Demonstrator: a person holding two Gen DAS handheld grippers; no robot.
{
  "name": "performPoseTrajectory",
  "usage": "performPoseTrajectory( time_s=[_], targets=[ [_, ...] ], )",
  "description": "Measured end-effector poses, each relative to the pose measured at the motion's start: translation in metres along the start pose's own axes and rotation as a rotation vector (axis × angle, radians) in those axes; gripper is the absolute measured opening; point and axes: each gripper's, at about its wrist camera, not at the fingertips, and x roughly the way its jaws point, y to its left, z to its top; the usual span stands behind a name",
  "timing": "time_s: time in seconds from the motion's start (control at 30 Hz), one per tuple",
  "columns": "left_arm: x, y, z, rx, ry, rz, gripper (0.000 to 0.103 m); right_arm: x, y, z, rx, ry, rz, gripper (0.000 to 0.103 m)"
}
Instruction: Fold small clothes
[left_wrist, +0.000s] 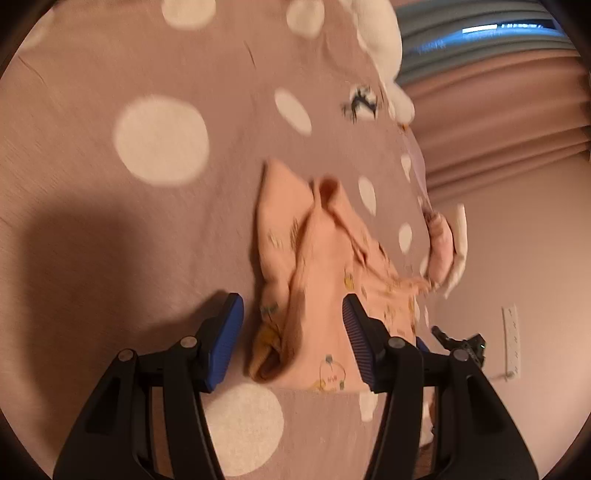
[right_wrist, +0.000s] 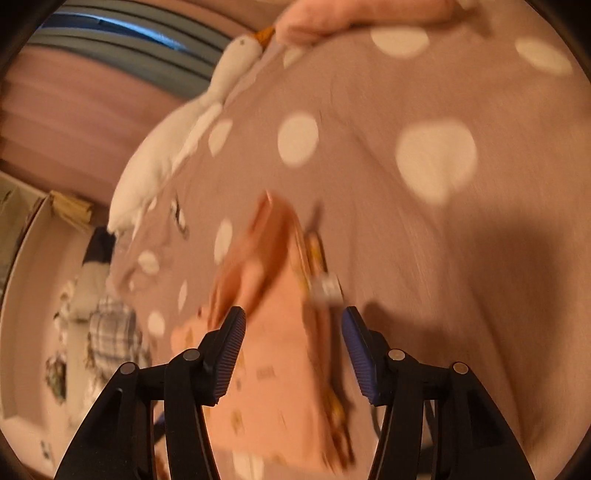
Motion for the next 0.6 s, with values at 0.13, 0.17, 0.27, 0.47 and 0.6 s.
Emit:
performPoseTrajectory(
  time_s=[0.13,0.17,0.27,0.47,0.6],
  targets=[
    [0.027,-0.007,-0.002,0.03,0.072,-0.003,0.057,0.017,0.0,-0.017,-0.058,0.095,-0.036,0.055],
    [0.031,-0.011,0.0,0.037,0.072,-0.011,0.063,0.025,0.002,-0.021,-0.078,0.118,-0.044,0.055],
    [0.041,-0.016,0.007,0.014,0.077,-0.048,0.065,0.039,0.019,-0.025,-0.148,0.129,-0.036,0.055],
    [0.064,-0.022,0.003,0.013,0.138,0.005,0.012,0.06,0.04,-0.034,-0.238,0.091,-0.118,0.03],
    [0.048,-0.025,-0.003,0.002,0.084,-0.008,0.011,0.046,0.038,-0.038,-0.233,0.076,-0.097,0.015]
  ],
)
